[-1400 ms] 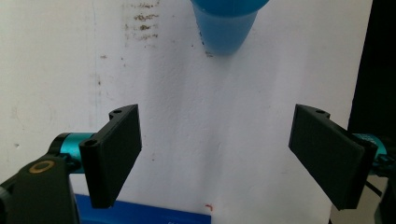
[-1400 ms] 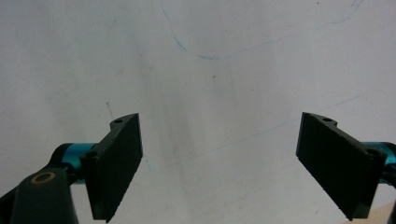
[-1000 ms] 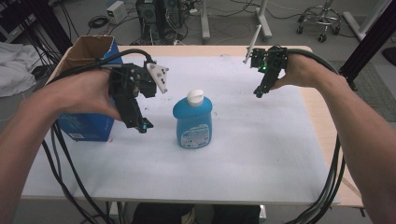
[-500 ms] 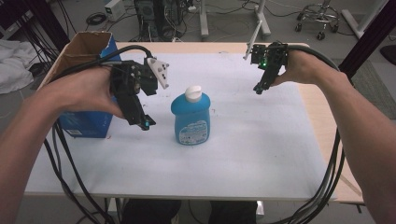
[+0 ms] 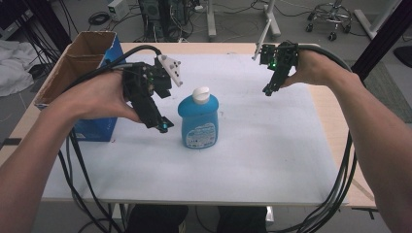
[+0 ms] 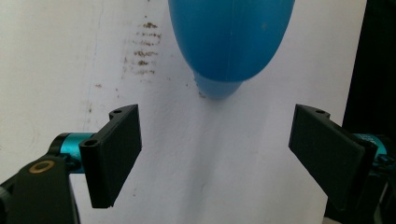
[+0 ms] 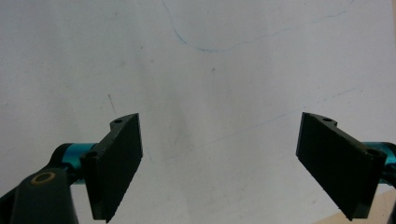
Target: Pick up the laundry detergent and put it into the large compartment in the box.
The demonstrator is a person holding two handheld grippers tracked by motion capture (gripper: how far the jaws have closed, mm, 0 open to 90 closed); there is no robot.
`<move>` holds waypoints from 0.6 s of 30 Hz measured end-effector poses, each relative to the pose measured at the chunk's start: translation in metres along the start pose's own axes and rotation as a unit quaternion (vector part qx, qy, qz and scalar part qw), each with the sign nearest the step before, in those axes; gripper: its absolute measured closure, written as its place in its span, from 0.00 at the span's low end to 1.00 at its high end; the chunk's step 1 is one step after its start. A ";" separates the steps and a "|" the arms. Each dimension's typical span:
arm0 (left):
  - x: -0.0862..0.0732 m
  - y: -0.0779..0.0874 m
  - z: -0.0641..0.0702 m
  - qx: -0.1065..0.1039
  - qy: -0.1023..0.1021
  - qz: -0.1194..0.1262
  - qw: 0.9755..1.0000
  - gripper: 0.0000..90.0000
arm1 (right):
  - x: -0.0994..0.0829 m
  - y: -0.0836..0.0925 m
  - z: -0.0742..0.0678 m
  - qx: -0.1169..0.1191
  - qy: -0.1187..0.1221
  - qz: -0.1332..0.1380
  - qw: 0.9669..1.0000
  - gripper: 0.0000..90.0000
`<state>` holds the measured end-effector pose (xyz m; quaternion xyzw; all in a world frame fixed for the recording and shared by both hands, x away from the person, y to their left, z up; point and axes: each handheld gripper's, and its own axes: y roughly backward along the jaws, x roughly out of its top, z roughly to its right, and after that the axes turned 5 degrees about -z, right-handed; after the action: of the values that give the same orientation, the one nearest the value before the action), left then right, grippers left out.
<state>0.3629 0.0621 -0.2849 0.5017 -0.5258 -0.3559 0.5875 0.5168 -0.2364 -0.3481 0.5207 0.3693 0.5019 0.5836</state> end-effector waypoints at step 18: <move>0.020 -0.011 0.004 -0.013 0.031 0.049 0.998 0.19 | 0.002 -0.002 -0.001 0.001 0.002 -0.003 1.000 0.15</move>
<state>0.3645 0.0398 -0.2909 0.4789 -0.5263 -0.3176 0.6267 0.5169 -0.2347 -0.3502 0.5190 0.3729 0.5011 0.5835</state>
